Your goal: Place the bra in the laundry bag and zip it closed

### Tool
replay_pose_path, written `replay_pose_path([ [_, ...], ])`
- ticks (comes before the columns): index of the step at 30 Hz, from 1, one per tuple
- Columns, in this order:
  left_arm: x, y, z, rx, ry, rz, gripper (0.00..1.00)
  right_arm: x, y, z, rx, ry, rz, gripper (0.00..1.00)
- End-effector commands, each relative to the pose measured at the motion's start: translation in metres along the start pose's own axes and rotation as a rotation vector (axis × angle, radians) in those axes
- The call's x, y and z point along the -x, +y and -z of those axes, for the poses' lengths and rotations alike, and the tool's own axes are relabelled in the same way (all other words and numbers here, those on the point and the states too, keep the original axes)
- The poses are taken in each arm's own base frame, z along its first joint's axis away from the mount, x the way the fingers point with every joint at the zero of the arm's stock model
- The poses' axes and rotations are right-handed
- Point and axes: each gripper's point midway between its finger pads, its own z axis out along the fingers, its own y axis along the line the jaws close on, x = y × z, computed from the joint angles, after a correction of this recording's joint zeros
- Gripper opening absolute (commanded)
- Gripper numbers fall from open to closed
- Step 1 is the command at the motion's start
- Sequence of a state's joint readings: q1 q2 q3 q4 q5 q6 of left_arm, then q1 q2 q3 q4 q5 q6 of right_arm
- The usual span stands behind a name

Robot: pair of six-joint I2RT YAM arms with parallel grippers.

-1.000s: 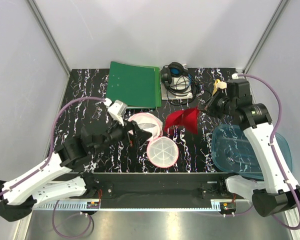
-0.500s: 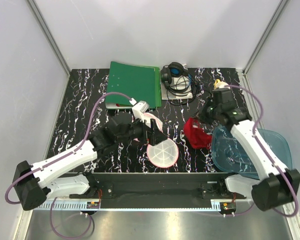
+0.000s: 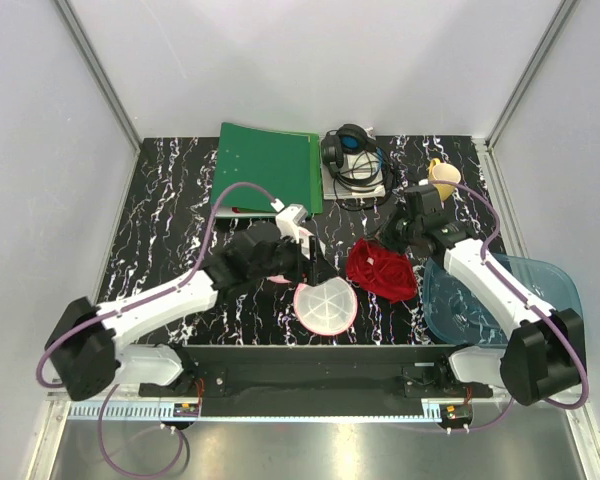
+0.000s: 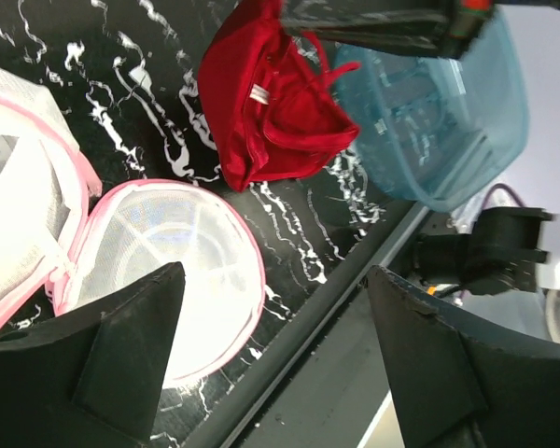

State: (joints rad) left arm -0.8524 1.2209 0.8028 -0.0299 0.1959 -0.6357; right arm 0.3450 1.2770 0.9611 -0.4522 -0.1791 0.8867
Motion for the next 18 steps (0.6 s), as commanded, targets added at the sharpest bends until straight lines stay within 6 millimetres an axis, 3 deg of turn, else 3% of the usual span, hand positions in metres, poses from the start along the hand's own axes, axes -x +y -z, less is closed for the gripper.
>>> replay_pose_path([
  [1, 0.028, -0.026, -0.013, -0.101, -0.06, -0.025, 0.85, -0.001, 0.007, 0.009, 0.067, -0.032, -0.021, 0.0],
  [3, 0.026, -0.034, -0.021, -0.154, -0.042, -0.038, 0.99, -0.002, 0.007, 0.013, 0.079, -0.041, -0.023, 0.0],
  [14, -0.003, -0.008, -0.086, -0.09, 0.13, -0.027, 0.99, -0.002, 0.033, 0.044, 0.189, -0.054, -0.052, 0.0],
  [18, -0.004, -0.004, -0.102, -0.086, 0.145, -0.029, 0.86, -0.004, 0.033, 0.049, 0.202, -0.056, -0.058, 0.0],
])
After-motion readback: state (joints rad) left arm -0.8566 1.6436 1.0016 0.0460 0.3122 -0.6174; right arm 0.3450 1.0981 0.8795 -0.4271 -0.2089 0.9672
